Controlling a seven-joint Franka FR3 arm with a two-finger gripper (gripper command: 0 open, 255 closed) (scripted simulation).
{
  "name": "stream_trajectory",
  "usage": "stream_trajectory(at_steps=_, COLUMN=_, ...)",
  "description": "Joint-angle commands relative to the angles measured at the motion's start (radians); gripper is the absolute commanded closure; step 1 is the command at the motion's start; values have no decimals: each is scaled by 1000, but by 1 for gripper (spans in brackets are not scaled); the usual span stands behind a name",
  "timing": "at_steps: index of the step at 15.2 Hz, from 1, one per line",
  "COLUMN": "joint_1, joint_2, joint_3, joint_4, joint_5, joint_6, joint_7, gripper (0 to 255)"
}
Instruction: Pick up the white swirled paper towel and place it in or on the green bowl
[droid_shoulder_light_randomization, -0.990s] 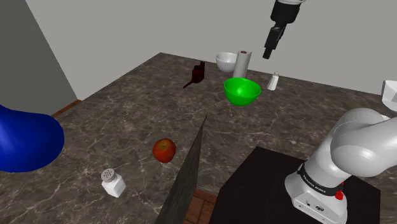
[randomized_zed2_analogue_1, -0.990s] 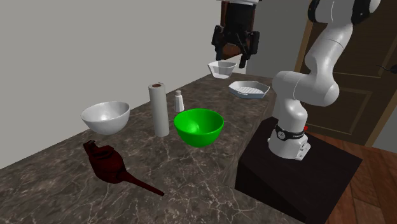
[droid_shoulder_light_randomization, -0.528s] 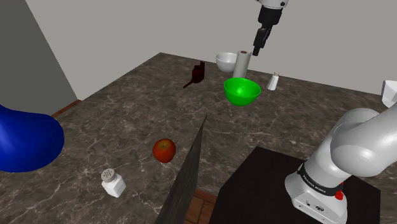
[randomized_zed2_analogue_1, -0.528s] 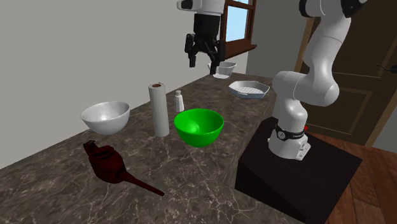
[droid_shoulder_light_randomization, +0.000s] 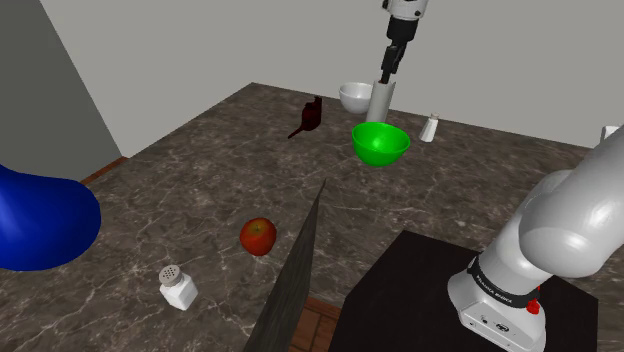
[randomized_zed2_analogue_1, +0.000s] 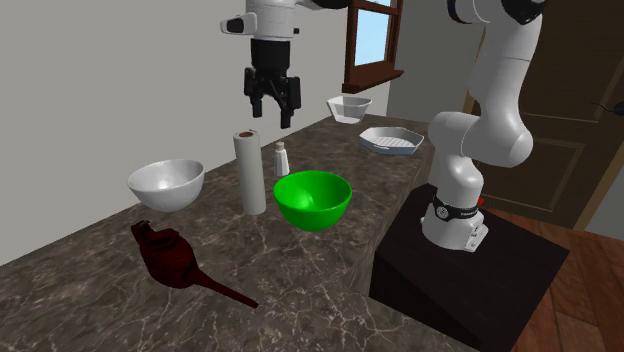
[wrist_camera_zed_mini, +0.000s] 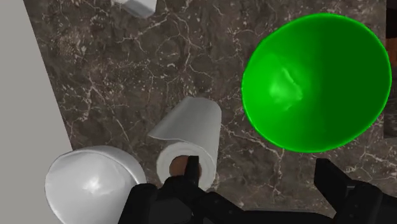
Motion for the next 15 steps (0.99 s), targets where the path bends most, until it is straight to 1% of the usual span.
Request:
stream_trajectory(at_steps=1, joint_1=-9, joint_2=76, joint_3=-24, joint_4=55, joint_5=30, joint_6=16, joint_7=-50, gripper=0)
stream_trajectory(at_steps=5, joint_1=-38, joint_2=245, joint_3=-53, joint_4=211, joint_5=105, joint_6=11, joint_7=-140, gripper=0)
stream_trajectory(at_steps=12, joint_1=-41, joint_2=257, joint_3=-51, joint_4=132, joint_5=110, joint_6=102, joint_7=-144, gripper=0)
stream_trajectory(at_steps=15, joint_1=-41, joint_2=259, joint_3=-51, joint_4=127, joint_5=111, joint_6=109, joint_7=-144, gripper=0)
